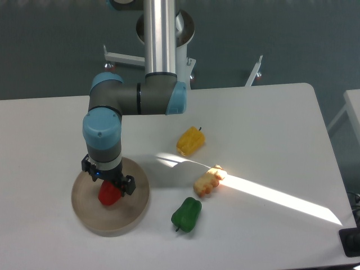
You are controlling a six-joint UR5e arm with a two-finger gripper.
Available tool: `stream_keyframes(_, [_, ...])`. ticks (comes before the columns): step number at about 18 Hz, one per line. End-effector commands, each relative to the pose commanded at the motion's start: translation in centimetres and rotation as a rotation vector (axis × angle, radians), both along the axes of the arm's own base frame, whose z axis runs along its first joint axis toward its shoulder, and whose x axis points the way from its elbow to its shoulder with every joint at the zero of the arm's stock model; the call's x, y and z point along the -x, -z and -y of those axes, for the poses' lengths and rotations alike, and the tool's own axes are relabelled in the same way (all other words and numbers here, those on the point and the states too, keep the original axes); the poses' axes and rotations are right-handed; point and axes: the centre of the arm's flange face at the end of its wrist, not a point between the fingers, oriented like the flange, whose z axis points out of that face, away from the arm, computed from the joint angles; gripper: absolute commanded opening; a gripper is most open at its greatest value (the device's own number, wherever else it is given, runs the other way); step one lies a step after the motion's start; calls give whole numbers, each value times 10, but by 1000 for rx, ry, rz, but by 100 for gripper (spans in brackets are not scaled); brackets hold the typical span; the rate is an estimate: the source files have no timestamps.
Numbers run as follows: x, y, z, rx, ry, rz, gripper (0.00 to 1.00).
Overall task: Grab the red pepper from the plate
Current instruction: 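Lower the gripper around the red pepper on the plate, then close the gripper fingers on the red pepper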
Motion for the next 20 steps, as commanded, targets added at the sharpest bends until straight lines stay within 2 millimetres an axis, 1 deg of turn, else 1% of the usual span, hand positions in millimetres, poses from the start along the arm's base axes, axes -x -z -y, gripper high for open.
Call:
stream_keyframes(6, [0, 2, 0, 2, 6, -3, 100])
stream_keyframes(8, [0, 8, 0, 2, 6, -3, 100])
stream_keyframes(19, [2, 15, 0, 7, 6, -26, 100])
stream_keyframes(20, [2, 16, 0, 9, 6, -25, 98])
